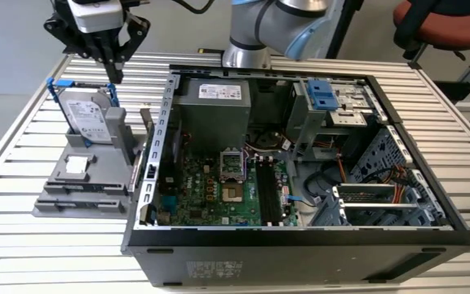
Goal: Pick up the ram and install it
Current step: 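Reach for the ram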
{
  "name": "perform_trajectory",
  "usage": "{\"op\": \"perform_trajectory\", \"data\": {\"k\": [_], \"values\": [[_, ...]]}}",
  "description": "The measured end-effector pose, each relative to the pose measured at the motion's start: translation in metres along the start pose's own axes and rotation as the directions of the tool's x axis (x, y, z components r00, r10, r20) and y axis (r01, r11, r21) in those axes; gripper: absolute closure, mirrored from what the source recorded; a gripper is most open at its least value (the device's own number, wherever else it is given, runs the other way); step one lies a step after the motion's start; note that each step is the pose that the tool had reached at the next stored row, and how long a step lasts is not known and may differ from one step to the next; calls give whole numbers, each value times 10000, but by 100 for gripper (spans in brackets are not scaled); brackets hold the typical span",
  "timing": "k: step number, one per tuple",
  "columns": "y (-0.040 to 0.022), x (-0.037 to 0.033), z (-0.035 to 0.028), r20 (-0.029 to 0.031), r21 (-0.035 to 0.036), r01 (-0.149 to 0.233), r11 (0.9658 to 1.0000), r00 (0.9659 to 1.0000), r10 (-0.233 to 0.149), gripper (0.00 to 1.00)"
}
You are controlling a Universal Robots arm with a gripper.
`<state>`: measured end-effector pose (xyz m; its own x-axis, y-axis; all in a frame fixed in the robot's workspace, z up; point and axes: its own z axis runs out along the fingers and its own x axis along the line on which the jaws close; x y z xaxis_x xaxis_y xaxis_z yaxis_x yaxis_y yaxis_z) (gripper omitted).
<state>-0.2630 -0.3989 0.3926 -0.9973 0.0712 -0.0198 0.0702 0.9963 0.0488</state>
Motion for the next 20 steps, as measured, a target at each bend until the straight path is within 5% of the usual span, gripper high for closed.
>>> {"op": "perform_trajectory", "data": {"k": [16, 20], "values": [[-51, 725, -17, -1, 1, 0, 10000, 10000, 0, 100], [-102, 738, -20, -13, -15, -1, 10000, 10000, 1, 100]]}}
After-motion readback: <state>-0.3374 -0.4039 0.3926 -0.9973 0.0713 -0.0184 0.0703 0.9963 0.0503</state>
